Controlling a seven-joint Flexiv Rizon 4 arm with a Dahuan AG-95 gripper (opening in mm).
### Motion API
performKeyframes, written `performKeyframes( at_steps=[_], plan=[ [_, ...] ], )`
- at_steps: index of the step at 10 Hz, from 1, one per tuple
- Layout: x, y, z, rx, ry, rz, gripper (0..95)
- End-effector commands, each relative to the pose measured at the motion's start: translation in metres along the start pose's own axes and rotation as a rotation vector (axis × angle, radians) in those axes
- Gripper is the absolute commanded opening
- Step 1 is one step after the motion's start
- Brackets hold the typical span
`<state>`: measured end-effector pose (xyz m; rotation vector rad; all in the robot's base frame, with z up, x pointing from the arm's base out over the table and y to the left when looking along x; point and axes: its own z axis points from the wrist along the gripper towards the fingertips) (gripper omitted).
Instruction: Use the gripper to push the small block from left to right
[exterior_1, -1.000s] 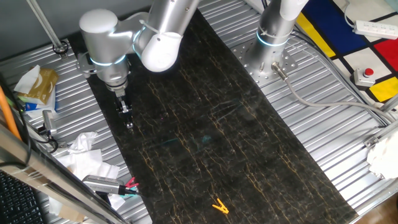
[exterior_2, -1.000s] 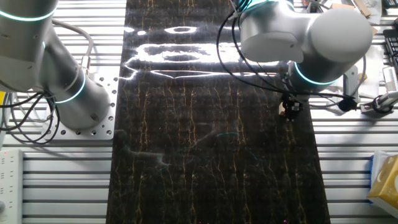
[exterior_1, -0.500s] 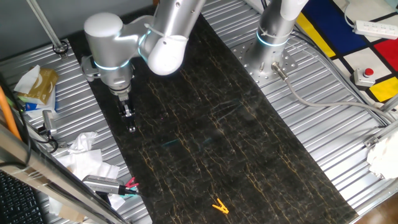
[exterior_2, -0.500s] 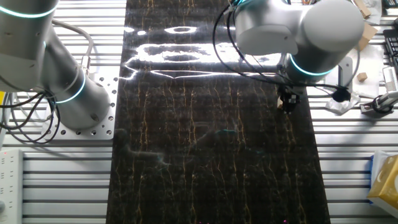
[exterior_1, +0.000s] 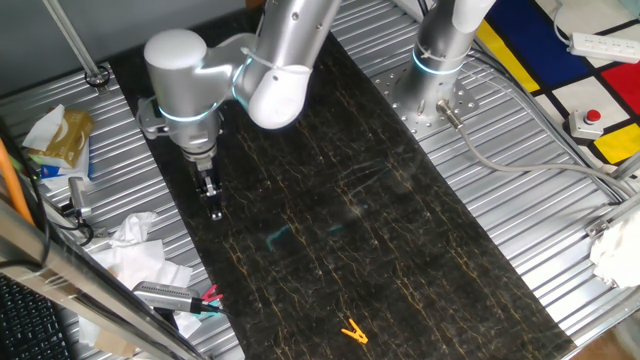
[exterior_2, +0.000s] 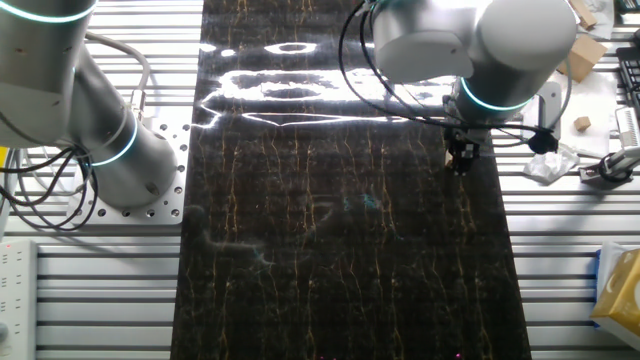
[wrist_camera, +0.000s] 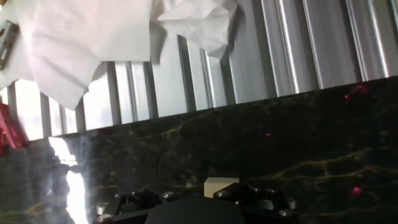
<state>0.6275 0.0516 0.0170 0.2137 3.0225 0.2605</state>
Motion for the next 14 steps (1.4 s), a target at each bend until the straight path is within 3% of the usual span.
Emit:
performKeyframes(
  at_steps=[1,9,14],
  plan=[
    [-0.003,0.005,0.000,0.000,-0.001,0.007,76.0],
    [-0.011,0.025,-0.006,-0.034,-0.012,0.035,76.0],
    [-0.011,0.026,-0.007,-0.033,-0.049,-0.011,76.0]
  ],
)
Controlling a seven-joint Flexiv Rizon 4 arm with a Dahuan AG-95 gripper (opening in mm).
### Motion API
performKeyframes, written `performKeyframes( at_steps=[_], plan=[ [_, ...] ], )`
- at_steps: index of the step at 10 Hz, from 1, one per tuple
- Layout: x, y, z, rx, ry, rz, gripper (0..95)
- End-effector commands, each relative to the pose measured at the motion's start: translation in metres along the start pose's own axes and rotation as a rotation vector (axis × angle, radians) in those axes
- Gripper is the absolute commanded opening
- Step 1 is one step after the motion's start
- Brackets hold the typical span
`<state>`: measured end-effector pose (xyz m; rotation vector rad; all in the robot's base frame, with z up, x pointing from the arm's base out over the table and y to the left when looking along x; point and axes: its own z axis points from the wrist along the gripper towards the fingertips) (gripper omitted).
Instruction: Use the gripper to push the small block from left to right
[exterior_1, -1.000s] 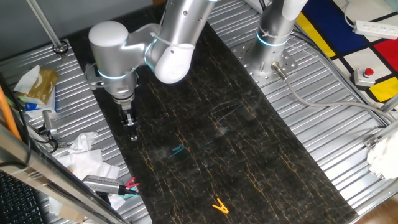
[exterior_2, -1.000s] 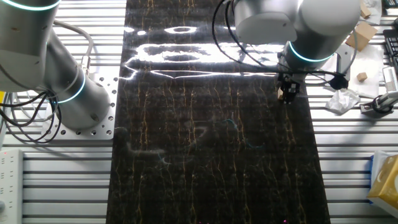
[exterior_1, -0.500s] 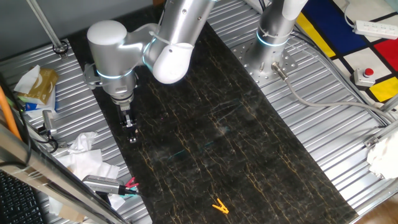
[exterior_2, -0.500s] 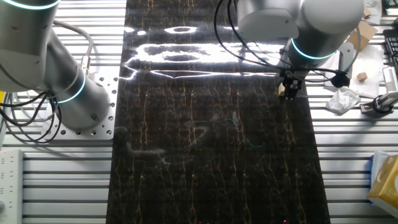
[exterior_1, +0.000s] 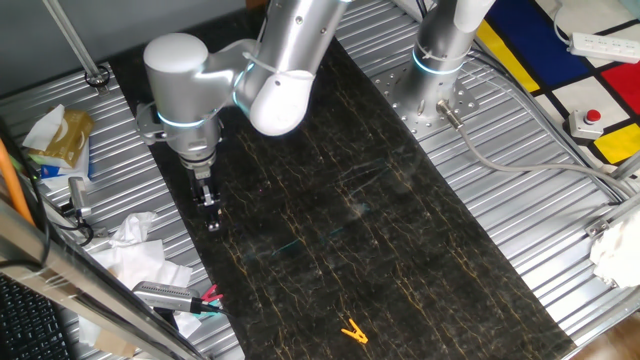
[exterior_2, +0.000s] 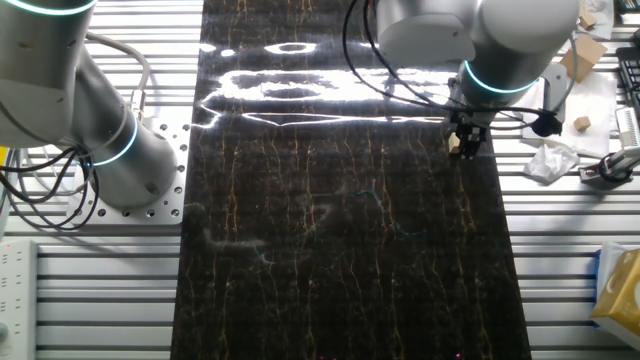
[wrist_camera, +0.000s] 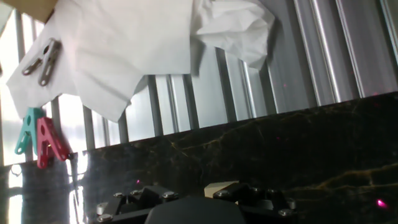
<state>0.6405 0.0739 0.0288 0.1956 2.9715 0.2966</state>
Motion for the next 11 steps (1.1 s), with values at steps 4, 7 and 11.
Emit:
performKeyframes(
  at_steps=[4,7,11],
  plan=[
    [-0.0004,0.0012,-0.0009,-0.009,-0.018,-0.002,76.0],
    [-0.0012,0.0023,-0.0013,-0.018,-0.022,0.006,76.0],
    [-0.0015,0.0029,-0.0015,-0.008,-0.030,-0.018,76.0]
  ],
)
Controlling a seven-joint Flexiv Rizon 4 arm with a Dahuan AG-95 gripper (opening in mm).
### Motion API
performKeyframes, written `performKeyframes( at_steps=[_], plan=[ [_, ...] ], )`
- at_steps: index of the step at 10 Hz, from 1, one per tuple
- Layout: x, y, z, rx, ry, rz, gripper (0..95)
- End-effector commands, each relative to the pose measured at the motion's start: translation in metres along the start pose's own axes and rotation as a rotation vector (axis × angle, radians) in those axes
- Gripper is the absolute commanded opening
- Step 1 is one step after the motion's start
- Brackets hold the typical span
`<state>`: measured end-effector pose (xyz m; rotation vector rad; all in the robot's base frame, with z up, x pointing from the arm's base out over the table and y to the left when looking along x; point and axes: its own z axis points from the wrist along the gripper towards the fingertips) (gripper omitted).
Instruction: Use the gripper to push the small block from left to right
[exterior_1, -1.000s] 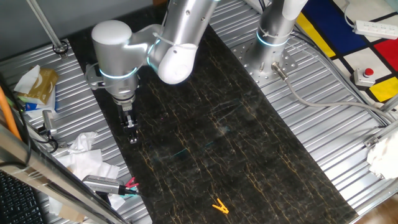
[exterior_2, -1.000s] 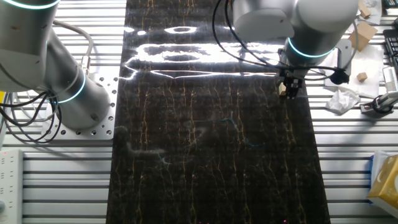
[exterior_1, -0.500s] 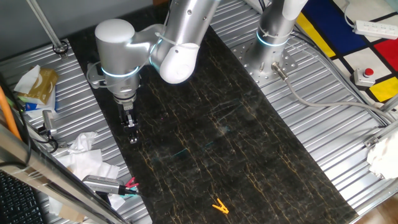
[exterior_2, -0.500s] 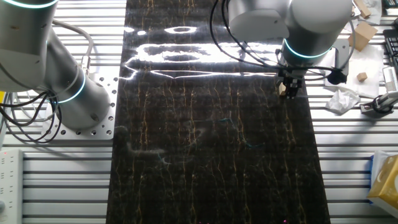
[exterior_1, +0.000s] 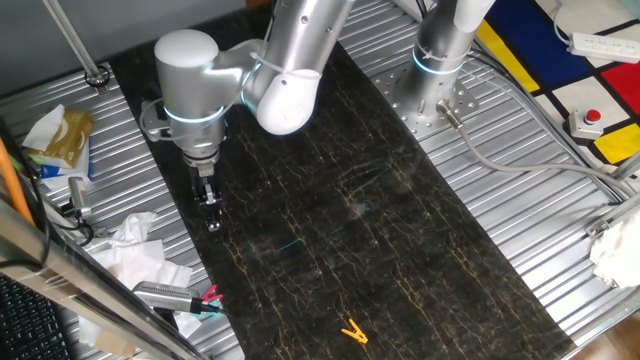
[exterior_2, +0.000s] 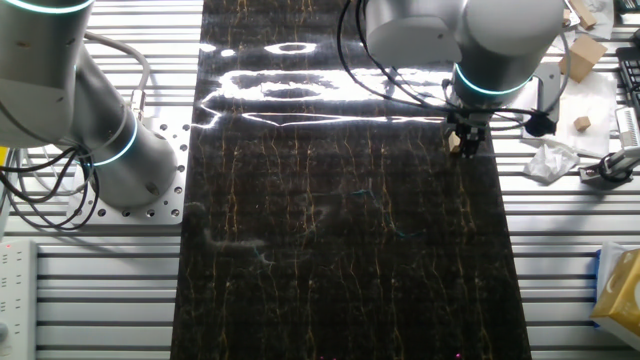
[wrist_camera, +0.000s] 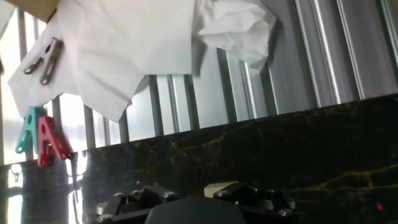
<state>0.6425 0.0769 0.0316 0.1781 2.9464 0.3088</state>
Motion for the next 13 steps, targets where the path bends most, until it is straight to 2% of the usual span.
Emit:
performKeyframes(
  at_steps=[1,5,9,13],
  plan=[
    [0.000,-0.001,0.000,0.002,-0.012,-0.002,76.0],
    [0.000,0.003,-0.001,-0.015,-0.026,0.020,76.0],
    [-0.003,0.015,-0.001,-0.016,-0.030,0.041,76.0],
    [-0.003,0.016,-0.001,-0.012,-0.035,0.026,76.0]
  ],
)
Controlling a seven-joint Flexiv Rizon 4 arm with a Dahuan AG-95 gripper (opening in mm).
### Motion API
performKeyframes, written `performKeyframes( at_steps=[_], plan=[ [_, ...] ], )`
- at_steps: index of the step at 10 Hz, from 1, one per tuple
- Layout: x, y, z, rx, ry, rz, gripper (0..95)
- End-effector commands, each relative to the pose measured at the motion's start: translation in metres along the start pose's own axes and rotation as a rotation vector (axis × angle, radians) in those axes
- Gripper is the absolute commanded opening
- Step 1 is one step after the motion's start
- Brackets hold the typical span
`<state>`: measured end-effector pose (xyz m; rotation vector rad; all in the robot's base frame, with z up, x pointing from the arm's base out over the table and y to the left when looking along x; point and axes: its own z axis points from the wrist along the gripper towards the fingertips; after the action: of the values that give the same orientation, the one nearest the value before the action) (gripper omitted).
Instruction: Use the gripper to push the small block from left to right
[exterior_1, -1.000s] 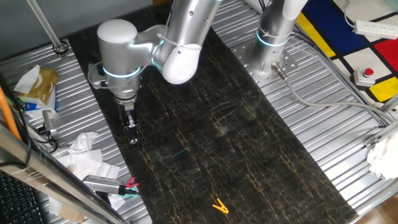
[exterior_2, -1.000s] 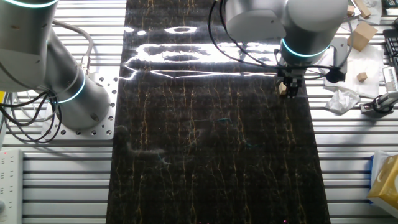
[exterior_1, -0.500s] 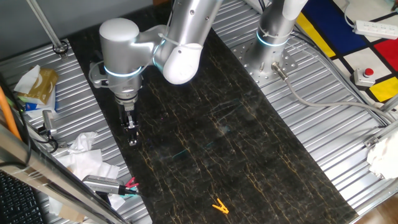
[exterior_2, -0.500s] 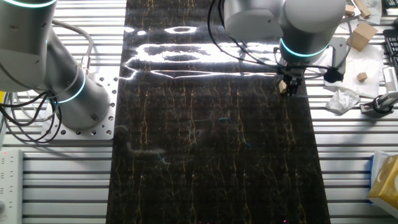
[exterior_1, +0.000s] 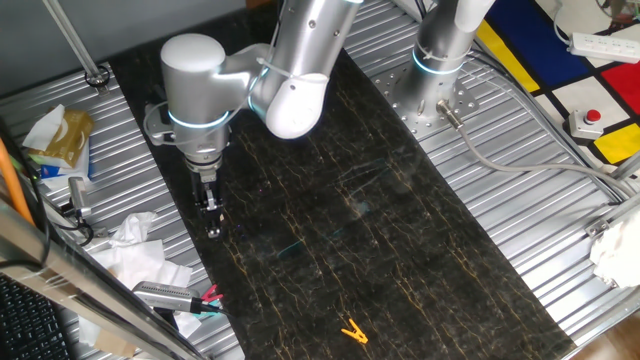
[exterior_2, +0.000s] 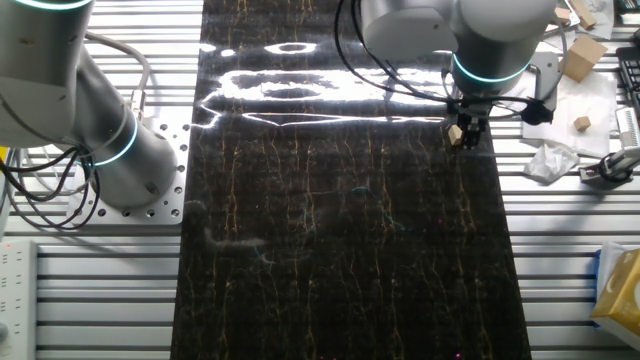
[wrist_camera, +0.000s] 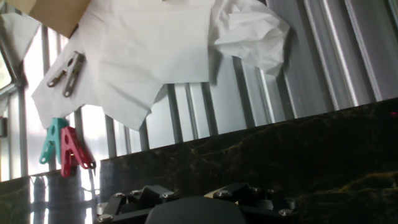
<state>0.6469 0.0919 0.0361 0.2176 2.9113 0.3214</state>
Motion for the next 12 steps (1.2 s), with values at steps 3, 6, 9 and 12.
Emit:
performKeyframes(
  at_steps=[3,6,9,12],
  plan=[
    [0.0000,-0.0001,0.0000,0.000,-0.008,-0.004,76.0],
    [-0.0001,0.0000,-0.0001,0.001,-0.016,-0.002,76.0],
    [-0.0003,-0.0002,-0.0002,0.046,-0.023,-0.071,76.0],
    [-0.0003,-0.0002,-0.0002,0.054,-0.026,-0.074,76.0]
  ],
)
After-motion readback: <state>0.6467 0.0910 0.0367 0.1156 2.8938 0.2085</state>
